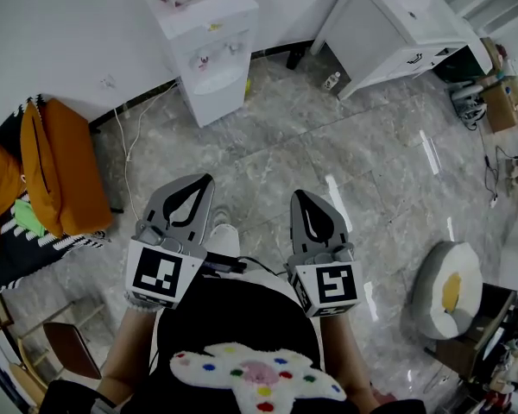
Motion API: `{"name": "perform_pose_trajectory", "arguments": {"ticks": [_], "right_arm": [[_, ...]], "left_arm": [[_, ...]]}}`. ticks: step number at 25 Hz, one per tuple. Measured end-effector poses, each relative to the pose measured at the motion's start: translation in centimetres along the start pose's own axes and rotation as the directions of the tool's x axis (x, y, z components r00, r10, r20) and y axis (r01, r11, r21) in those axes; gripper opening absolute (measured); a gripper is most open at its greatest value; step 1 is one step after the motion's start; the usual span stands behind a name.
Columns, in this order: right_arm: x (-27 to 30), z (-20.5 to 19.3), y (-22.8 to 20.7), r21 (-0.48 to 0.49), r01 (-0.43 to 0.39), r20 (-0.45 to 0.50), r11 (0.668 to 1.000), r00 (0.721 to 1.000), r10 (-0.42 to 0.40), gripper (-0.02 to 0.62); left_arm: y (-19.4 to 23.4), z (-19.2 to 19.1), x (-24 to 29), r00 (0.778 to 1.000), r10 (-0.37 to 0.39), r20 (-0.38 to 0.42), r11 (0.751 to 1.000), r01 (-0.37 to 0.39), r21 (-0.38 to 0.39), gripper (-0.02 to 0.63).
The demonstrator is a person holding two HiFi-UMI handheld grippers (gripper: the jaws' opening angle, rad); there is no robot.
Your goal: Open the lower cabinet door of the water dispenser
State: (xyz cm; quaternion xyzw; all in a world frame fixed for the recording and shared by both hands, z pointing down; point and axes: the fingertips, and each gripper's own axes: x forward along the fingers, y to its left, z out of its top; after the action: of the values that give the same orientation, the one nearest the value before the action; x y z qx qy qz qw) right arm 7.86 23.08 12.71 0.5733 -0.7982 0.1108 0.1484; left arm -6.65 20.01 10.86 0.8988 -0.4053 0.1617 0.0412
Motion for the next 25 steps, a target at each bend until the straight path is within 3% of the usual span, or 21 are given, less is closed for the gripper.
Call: {"name": "perform_pose_trajectory", "arguments": {"ticks": [8, 25], "right_arm": [[5.1, 2.8, -1.6, 0.003, 0.054, 0.003, 0.999, 0.999, -0.054, 0.003], [11.0, 4.9, -1.4, -0.013, 0.075, 0.026, 0.997, 0.997, -0.075, 0.003]], "left_arm": [[5.7, 1.5, 3.9, 1.000, -0.011, 0.029, 1.000, 0.011, -0.003, 0.012], [11.0, 2.2, 6.7, 0.997, -0.026, 0.070, 0.999, 0.024, 0.027, 0.014]]}}
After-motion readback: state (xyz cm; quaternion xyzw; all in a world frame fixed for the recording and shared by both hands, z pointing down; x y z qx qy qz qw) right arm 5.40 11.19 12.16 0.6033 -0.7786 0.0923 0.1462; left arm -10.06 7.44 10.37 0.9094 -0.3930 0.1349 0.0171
